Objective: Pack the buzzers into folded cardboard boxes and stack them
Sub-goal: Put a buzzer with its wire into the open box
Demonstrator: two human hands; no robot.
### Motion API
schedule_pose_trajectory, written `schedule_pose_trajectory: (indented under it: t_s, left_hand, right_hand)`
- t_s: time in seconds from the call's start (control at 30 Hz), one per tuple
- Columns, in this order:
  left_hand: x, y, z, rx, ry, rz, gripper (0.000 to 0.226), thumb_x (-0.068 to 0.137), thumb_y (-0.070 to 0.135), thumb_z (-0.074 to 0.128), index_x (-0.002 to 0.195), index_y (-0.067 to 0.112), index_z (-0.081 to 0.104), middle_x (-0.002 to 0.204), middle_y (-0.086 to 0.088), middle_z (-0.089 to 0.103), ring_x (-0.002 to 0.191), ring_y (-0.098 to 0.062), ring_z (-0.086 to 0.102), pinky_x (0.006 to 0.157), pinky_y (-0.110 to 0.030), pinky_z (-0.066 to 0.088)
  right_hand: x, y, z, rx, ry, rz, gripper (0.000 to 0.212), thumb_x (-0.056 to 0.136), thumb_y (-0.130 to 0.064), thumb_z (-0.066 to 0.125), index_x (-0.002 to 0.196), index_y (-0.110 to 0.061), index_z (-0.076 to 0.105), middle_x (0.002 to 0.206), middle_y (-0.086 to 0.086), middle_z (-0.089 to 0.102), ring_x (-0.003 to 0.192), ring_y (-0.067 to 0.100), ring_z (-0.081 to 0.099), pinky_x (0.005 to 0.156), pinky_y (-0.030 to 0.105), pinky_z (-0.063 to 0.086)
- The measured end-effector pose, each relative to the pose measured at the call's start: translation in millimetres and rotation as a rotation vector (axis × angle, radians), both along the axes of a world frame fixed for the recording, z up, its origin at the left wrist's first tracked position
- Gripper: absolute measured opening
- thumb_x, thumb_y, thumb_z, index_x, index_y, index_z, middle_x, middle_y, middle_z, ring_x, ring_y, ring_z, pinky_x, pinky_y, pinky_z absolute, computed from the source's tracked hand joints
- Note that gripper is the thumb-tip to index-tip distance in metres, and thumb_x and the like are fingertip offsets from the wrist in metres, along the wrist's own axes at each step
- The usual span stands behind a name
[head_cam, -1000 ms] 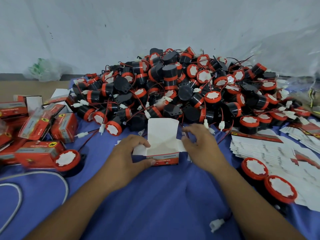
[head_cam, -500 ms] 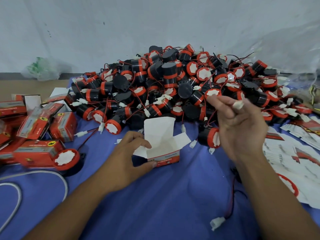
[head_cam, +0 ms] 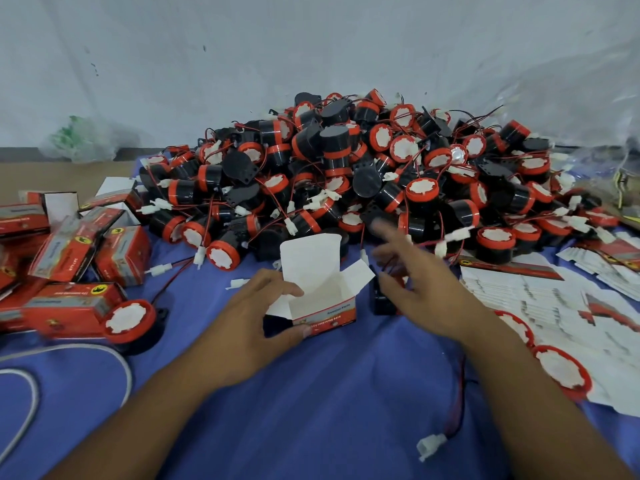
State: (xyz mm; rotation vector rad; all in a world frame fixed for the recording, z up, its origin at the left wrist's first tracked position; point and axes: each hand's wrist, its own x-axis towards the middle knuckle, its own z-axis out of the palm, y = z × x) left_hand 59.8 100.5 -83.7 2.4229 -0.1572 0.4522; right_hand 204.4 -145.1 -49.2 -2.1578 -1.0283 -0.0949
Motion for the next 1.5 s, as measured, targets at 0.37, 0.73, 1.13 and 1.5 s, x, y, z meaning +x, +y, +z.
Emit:
schedule_pose_trajectory:
  t_s: [0.37,0.73,1.13,1.5]
  left_hand:
    - [-0.8,2.5,-0.2,-0.007,0.036,0.049,0.057,0.080,0.060,0.068,0.123,0.064,0.031,0.125,0.050,0.034,0.118,0.020,0.037,0.086,0.002,0.034]
    - [-1.3,-21.1,2.0,-0.054,-0.047,-0.048,0.078,0.074,0.051,0.077,0.135,0.059,0.030,0.132,0.039,0.045,0.119,0.015,0.047,0.091,-0.002,0.038]
    - [2.2,-36.1,2.3,-0.015,-0.154,-0.084,0.061,0.082,0.048,0.074,0.137,0.040,0.049,0.116,0.018,0.057,0.110,-0.003,0.055,0.092,-0.016,0.044]
    - [-2.7,-19.5,7.1,0.000,-0.115,0.041,0.033,0.084,0.038,0.071,0.108,0.015,0.072,0.099,0.003,0.058,0.089,-0.011,0.059,0.077,-0.025,0.049]
  right_hand:
    - [6.0,-17.1,8.9,-0.002,0.203,-0.064,0.064,0.074,-0.040,0.085,0.123,-0.040,0.043,0.109,-0.022,0.064,0.093,-0.001,0.066,0.080,0.023,0.056]
    - [-58.4,42.7,29.8,-0.351,-0.214,-0.263,0.077,0.059,-0.102,0.023,0.072,-0.030,0.044,0.069,-0.007,0.056,0.064,0.016,0.054,0.052,0.033,0.043]
    - [-65.3,51.9,16.7,-0.608,-0.248,-0.169,0.071,0.087,-0.081,0.013,0.067,-0.021,0.046,0.068,0.000,0.050,0.067,0.024,0.049,0.059,0.035,0.037]
    - [-7.9,-1.7,36.8,-0.124,-0.129,-0.223,0.034,0.093,-0.031,0.067,0.126,-0.022,0.063,0.116,-0.009,0.051,0.081,0.002,0.056,0.075,0.013,0.040]
